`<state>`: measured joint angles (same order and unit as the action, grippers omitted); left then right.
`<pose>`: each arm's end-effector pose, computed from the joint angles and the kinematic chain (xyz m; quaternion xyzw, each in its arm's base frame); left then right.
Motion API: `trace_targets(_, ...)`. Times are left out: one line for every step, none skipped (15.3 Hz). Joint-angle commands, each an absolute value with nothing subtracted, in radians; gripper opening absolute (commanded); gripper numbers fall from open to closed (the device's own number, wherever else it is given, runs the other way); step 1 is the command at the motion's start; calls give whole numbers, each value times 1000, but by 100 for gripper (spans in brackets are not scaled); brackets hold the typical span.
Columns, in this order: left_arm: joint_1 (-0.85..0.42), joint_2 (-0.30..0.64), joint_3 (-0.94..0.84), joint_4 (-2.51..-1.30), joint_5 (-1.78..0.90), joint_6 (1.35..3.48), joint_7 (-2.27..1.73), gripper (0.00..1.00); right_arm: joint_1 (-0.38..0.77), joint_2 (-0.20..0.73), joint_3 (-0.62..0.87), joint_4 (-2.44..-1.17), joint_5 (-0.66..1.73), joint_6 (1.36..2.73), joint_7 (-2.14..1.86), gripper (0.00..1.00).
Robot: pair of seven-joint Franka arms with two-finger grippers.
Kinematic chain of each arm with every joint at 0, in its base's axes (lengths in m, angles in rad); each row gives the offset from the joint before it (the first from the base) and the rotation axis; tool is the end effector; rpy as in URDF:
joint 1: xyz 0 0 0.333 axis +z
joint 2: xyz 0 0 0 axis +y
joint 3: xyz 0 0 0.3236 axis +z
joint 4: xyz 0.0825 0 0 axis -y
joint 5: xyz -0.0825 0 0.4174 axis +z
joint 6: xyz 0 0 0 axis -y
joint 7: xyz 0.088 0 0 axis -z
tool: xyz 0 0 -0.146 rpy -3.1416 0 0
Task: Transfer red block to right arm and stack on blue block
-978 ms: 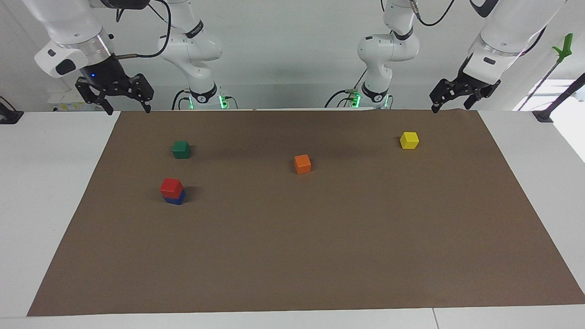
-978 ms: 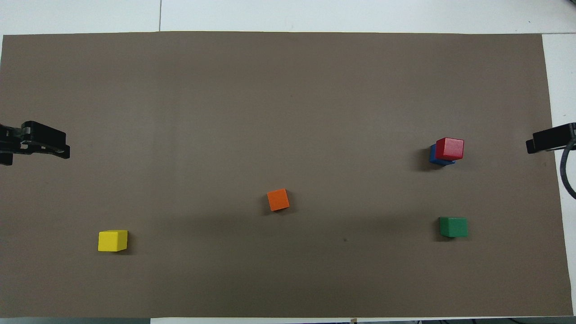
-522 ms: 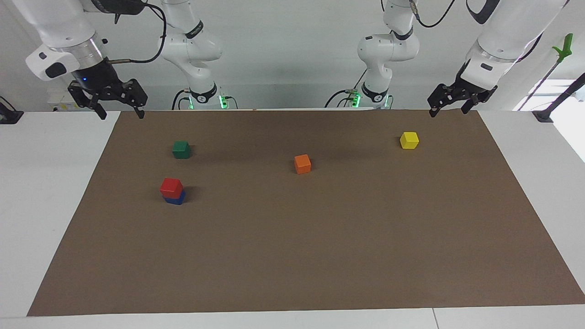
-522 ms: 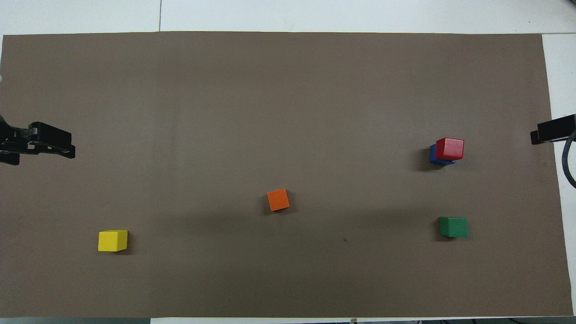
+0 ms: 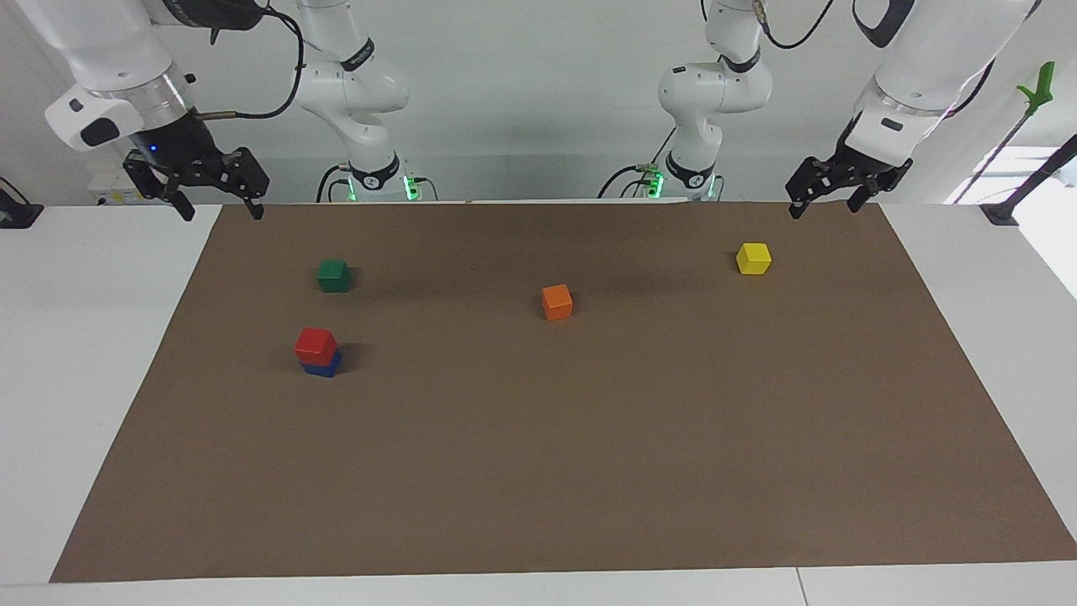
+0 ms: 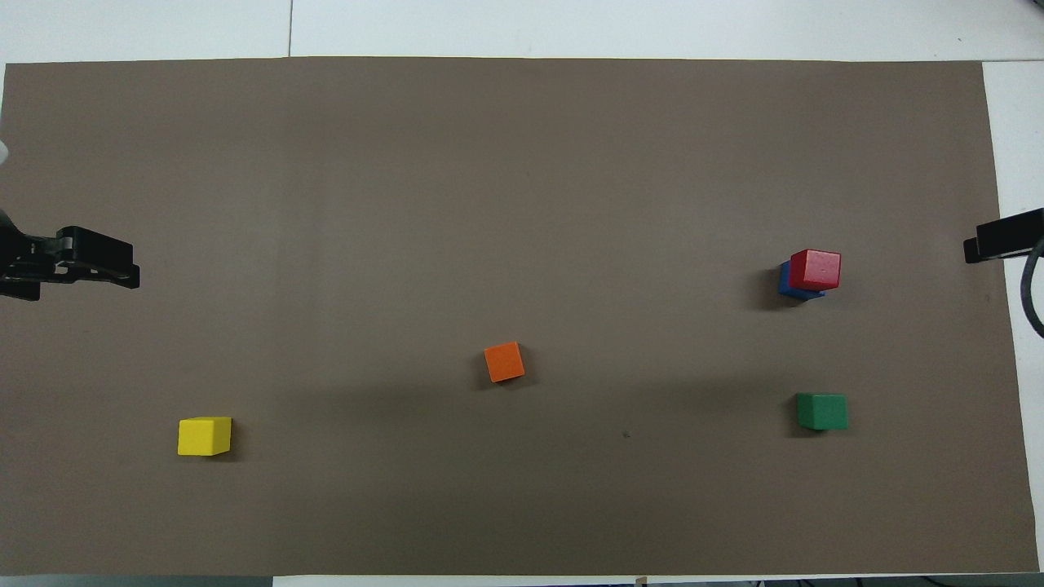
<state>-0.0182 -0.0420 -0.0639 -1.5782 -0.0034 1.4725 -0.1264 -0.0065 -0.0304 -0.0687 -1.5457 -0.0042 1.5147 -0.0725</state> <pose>0.5597 -0.0473 0.6053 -0.9992 -0.0221 0.0318 0.0030 0.5710 -0.0442 0.6184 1.0000 -0.0015 -0.0004 0.0010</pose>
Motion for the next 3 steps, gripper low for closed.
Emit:
trace_targets(-8, -71, -64, -1614, -17, 1499, -112, 100, -26, -40, -52, -1555, -11, 1519, -57, 100)
trace_targets(-6, -71, -64, -1612, -17, 1500, -112, 100, -26, -40, -52, -1555, -9, 1519, -57, 100)
trace_targets(-6, -69, -64, -1614, -17, 1502, -112, 100, -26, -40, -52, -1555, -9, 1519, -57, 100)
